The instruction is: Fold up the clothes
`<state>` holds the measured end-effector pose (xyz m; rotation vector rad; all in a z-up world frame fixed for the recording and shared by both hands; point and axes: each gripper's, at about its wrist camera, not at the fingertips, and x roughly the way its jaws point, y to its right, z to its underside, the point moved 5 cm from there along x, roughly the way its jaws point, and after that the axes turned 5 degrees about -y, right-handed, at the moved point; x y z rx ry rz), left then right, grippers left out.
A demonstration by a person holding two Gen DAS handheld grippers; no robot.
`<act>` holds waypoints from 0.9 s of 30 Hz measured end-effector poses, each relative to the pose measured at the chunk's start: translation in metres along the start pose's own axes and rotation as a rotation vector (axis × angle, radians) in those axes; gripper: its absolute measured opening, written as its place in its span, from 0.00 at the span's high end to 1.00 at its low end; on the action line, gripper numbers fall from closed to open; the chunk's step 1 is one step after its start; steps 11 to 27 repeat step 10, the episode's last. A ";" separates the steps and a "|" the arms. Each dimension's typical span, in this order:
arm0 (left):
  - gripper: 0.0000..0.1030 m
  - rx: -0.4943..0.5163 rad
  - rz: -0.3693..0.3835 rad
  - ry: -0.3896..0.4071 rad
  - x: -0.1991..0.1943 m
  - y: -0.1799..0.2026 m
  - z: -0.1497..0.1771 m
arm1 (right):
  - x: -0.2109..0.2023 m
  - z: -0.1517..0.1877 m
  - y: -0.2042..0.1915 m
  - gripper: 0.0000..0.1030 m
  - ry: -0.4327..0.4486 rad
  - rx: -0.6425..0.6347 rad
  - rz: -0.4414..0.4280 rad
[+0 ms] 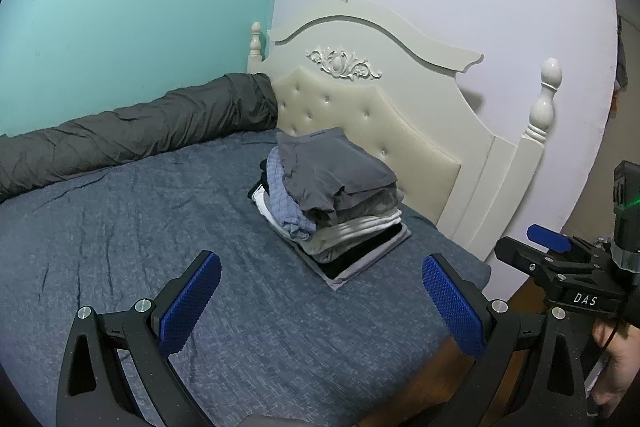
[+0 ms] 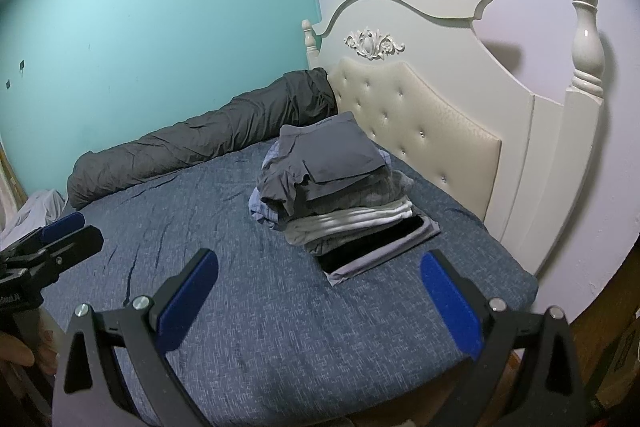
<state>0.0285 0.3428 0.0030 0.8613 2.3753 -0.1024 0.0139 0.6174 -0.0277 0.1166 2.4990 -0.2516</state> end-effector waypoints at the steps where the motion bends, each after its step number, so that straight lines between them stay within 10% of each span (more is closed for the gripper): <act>1: 0.00 0.003 -0.003 0.004 -0.001 0.000 0.000 | 0.000 0.000 0.000 0.01 -0.001 0.000 0.000; 27: 0.00 0.007 0.003 0.009 -0.002 0.000 0.000 | 0.001 0.002 0.001 0.01 -0.003 0.004 -0.001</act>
